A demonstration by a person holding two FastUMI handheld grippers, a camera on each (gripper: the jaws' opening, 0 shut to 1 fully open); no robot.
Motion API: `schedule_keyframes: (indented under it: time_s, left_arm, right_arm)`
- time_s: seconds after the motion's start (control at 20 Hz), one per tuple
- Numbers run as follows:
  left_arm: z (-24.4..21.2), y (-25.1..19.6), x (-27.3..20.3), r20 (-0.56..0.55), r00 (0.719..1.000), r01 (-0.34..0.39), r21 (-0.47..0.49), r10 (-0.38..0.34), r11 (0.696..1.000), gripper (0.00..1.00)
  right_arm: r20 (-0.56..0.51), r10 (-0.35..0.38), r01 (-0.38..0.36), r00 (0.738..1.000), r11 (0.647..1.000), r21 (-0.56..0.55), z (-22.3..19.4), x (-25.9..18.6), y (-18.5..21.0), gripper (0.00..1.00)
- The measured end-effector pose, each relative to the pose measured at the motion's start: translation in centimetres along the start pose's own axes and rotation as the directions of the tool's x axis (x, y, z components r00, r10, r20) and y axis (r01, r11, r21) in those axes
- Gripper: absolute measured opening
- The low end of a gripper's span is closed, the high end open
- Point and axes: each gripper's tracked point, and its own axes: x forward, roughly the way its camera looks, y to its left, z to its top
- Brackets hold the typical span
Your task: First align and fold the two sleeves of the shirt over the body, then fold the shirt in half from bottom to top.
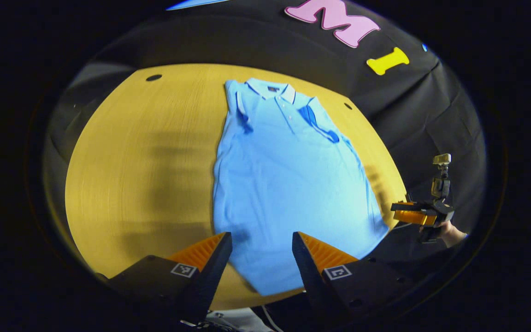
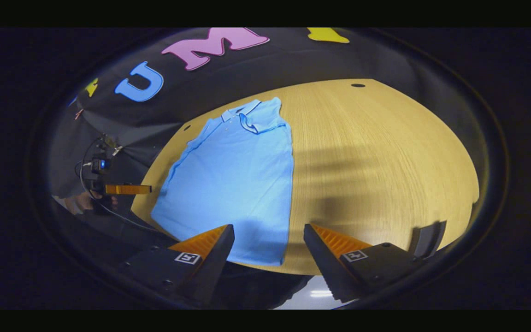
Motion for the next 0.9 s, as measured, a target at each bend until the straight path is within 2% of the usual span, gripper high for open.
schedule_keyframes:
  time_s: [0.1,0.2,0.25,0.3,0.35,0.4,0.45,0.5,0.7,0.75,0.8,0.9]
  left_arm:
    - [-2.5,-0.3,-0.4,-0.027,0.999,0.023,-0.042,-0.024,0.999,0.86]
    - [-4.4,0.1,-0.5,-0.047,0.999,0.013,-0.065,-0.016,0.998,0.85]
    - [-5.1,0.2,-0.5,-0.052,0.998,0.013,-0.065,-0.017,0.998,0.86]
    - [-5.6,-0.2,-0.5,-0.058,0.998,0.027,-0.07,-0.032,0.997,0.86]
    - [-6.1,-0.5,-0.6,-0.069,0.996,0.042,-0.074,-0.048,0.996,0.86]
    - [-6.5,-0.6,-0.5,-0.081,0.995,0.05,-0.075,-0.056,0.996,0.86]
    - [-6.9,-0.5,-0.3,-0.09,0.994,0.057,-0.075,-0.063,0.996,0.86]
    - [-7.2,-0.7,0.1,-0.103,0.992,0.07,-0.08,-0.078,0.994,0.86]
    - [-7.3,-1.0,0.9,-0.117,0.986,0.104,-0.118,-0.118,0.988,0.86]
    - [-7.0,-1.0,0.9,-0.112,0.986,0.111,-0.13,-0.126,0.985,0.81]
    - [-6.9,-1.2,1.1,-0.11,0.985,0.118,-0.143,-0.134,0.983,0.81]
    - [-6.5,-1.7,1.3,-0.111,0.982,0.135,-0.165,-0.155,0.977,0.82]
  right_arm:
    - [-0.025,0.022,-0.021,0.999,0.999,0.05,-1.8,-0.2,0.3,0.95]
    - [-0.072,0.058,-0.05,0.996,0.993,0.106,-3.6,0.2,0.7,0.95]
    - [-0.084,0.103,-0.09,0.991,0.985,0.146,-4.0,0.2,1.5,0.95]
    - [-0.094,0.133,-0.113,0.987,0.975,0.191,-4.2,0.5,2.1,0.87]
    - [-0.086,0.142,-0.118,0.986,0.966,0.232,-3.9,0.8,2.1,0.94]
    - [-0.088,0.158,-0.129,0.983,0.953,0.273,-4.0,0.6,2.1,0.93]
    - [-0.087,0.17,-0.136,0.982,0.941,0.309,-3.9,0.5,2.1,0.87]
    - [-0.09,0.183,-0.143,0.979,0.931,0.335,-3.9,0.3,2.0,0.92]
    - [-0.121,0.223,-0.168,0.967,0.92,0.354,-4.3,0.9,3.4,0.92]
    - [-0.123,0.232,-0.176,0.965,0.92,0.351,-4.3,1.2,3.9,0.92]
    - [-0.124,0.239,-0.182,0.963,0.918,0.353,-4.4,1.4,4.3,0.92]
    - [-0.124,0.264,-0.2,0.956,0.903,0.38,-4.3,2.0,5.2,0.9]
